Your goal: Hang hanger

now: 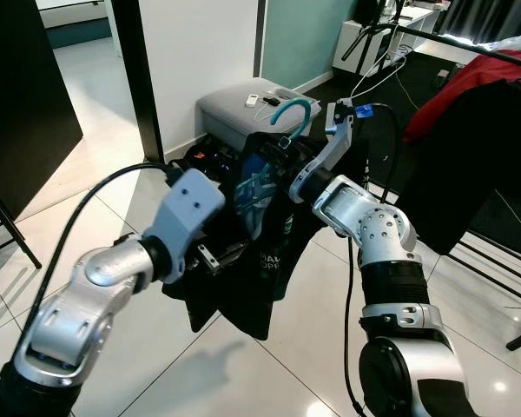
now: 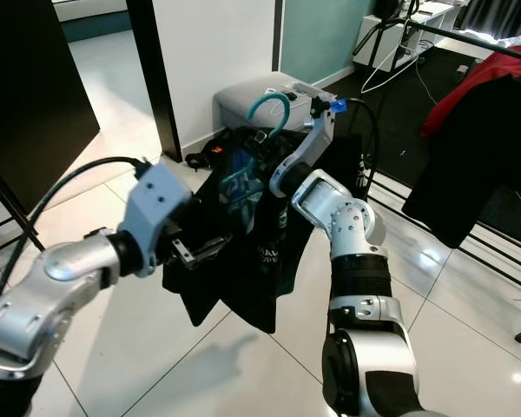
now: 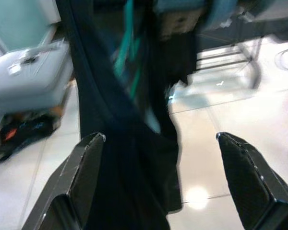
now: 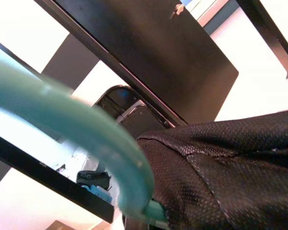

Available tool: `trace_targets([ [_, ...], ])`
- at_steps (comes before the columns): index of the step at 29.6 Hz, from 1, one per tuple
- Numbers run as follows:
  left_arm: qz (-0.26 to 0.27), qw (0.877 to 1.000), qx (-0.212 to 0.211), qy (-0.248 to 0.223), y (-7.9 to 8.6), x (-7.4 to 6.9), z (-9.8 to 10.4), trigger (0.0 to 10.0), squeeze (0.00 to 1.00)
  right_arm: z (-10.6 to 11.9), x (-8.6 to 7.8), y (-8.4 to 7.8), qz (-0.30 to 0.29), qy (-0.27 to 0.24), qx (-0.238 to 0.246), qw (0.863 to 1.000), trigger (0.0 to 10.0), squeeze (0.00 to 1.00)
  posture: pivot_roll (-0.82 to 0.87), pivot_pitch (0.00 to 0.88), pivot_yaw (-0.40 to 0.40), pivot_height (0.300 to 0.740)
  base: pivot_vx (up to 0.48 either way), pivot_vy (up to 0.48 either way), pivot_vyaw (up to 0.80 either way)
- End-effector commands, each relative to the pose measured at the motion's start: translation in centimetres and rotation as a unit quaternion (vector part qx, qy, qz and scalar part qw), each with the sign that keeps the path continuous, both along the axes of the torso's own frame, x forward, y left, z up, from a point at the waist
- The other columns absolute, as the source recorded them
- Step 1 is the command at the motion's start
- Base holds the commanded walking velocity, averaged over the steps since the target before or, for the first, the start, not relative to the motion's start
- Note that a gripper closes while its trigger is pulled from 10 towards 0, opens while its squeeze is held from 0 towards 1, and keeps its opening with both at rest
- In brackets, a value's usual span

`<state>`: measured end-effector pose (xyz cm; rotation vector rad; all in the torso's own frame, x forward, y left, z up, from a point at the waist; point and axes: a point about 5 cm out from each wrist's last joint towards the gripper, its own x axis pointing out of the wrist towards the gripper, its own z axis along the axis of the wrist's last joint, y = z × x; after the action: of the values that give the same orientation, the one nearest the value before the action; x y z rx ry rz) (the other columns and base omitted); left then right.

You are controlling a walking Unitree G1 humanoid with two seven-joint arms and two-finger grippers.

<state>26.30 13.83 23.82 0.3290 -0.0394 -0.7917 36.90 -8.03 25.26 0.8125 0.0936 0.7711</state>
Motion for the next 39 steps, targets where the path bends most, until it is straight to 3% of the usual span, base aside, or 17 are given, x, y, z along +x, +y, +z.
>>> trace_targets([
  [1,-0.037,0.999,-0.006,0.007,0.4,-0.9,0.5,10.0,0.00,0.4,-0.1,-0.4,-0.001,-0.009,0.003,1.000,10.0,0.00,0.04,0.061,-0.087,0.740,0.000,0.000,0.00],
  [4,-0.044,0.999,0.005,0.004,1.2,-1.3,0.8,10.0,0.00,0.4,0.0,-0.5,-0.003,-0.010,0.003,1.000,10.0,0.00,0.04,0.061,-0.087,0.740,0.000,0.000,0.00],
  [6,-0.002,1.000,0.025,-0.004,3.7,-1.0,1.2,10.0,0.00,0.5,0.1,-0.8,-0.007,-0.011,0.003,1.000,10.0,0.00,0.04,0.062,-0.084,0.740,0.000,0.000,0.00],
  [7,-0.002,1.000,0.025,-0.004,3.7,-1.0,1.2,10.0,0.00,0.5,0.1,-0.8,-0.007,-0.011,0.003,1.000,10.0,0.00,0.04,0.062,-0.084,0.740,0.000,0.000,0.00],
  [9,0.040,0.999,0.035,-0.011,5.3,-0.6,1.5,10.0,0.00,0.6,0.1,-0.9,-0.007,-0.011,0.005,1.000,10.0,0.00,0.04,0.062,-0.086,0.740,0.000,0.000,0.00],
  [11,0.048,0.998,0.035,-0.006,5.4,-0.5,1.3,10.0,0.00,0.6,0.1,-0.9,-0.006,-0.011,0.005,1.000,10.0,0.00,0.04,0.062,-0.086,0.740,0.000,0.000,0.00],
  [17,0.056,0.998,0.026,0.019,4.0,-0.1,-0.1,10.0,0.00,0.8,0.0,-0.7,0.000,-0.014,0.009,1.000,10.0,0.00,0.04,0.063,-0.088,0.740,0.000,0.000,0.00],
  [22,0.036,0.998,-0.010,0.045,1.4,0.3,-1.4,10.0,0.00,1.0,-0.2,-0.6,0.007,-0.018,0.011,1.000,10.0,0.00,0.03,0.063,-0.090,0.740,0.000,0.000,0.00],
  [25,0.030,0.998,-0.019,0.050,0.9,0.4,-1.6,10.0,0.00,1.0,-0.2,-0.6,0.007,-0.019,0.012,1.000,10.0,0.00,0.03,0.063,-0.086,0.740,0.000,0.000,0.00],
  [39,0.104,0.994,-0.031,0.022,1.7,1.9,-1.4,10.0,0.00,1.3,-0.4,-0.4,0.018,-0.027,0.017,0.999,10.0,0.00,0.03,0.060,-0.085,0.740,0.000,0.000,0.00],
])
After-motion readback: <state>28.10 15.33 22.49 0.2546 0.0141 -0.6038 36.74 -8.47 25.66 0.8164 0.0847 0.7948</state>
